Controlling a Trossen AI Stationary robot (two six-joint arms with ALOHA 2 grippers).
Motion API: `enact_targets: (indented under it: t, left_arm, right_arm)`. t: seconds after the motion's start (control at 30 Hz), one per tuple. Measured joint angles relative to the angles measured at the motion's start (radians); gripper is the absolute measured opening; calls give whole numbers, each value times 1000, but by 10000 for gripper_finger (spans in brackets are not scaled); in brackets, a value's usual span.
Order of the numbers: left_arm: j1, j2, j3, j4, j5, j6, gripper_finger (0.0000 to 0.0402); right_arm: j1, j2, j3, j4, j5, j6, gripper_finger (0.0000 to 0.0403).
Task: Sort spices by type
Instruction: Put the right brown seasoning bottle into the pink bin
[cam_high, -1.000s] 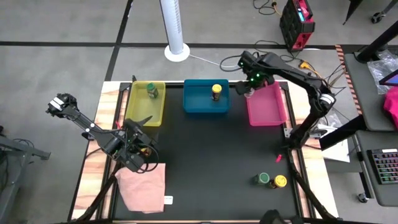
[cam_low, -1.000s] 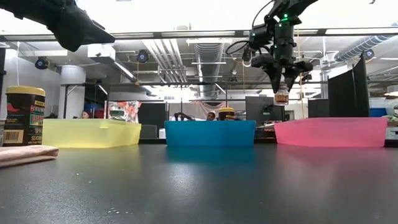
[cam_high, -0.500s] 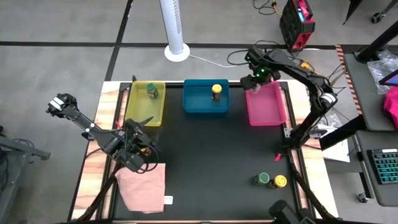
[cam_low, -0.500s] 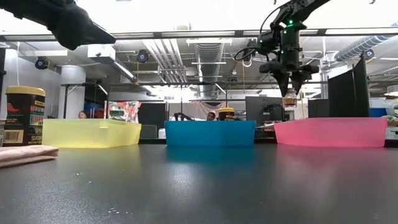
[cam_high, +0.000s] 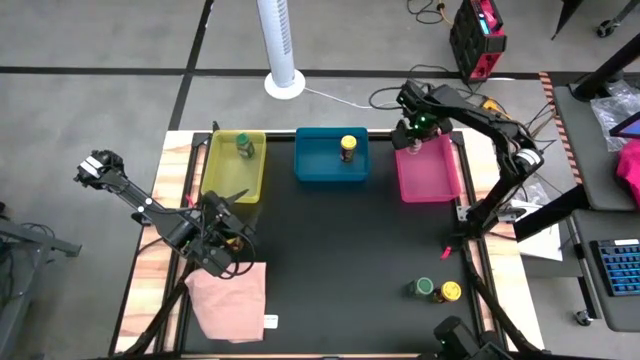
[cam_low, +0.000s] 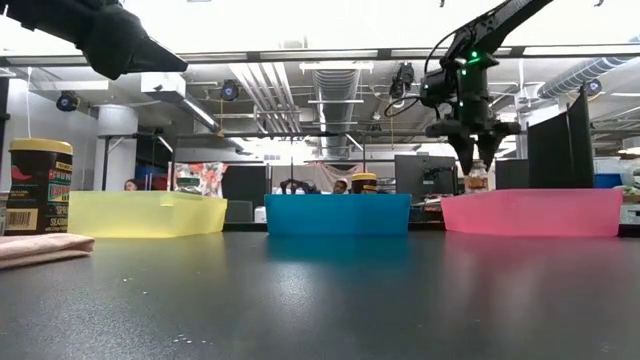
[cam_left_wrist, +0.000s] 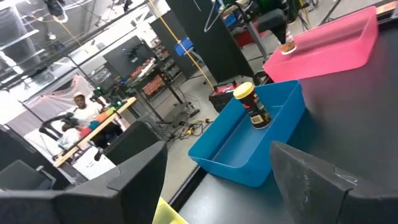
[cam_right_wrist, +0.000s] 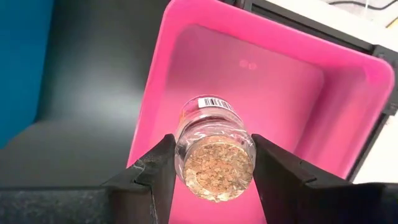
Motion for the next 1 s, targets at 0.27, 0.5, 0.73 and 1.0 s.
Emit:
enact_targets:
  t: [0.27,0.5,0.73,1.0]
  left_arm:
    - [0,0,0,0,3,-1,268]
    - [0,0,0,0,3,-1,268]
    - [0,0,0,0,2,-1,268]
    - [0,0,0,0,1,-4,268]
  right_arm:
    - [-21,0,-97,107,-1,-23,169]
    - [-35,0,-149,166,-5,-43,169]
    - [-38,-1,-183,160,-11,-194,169]
    - [-39,-1,-239,212,-10,-268,169]
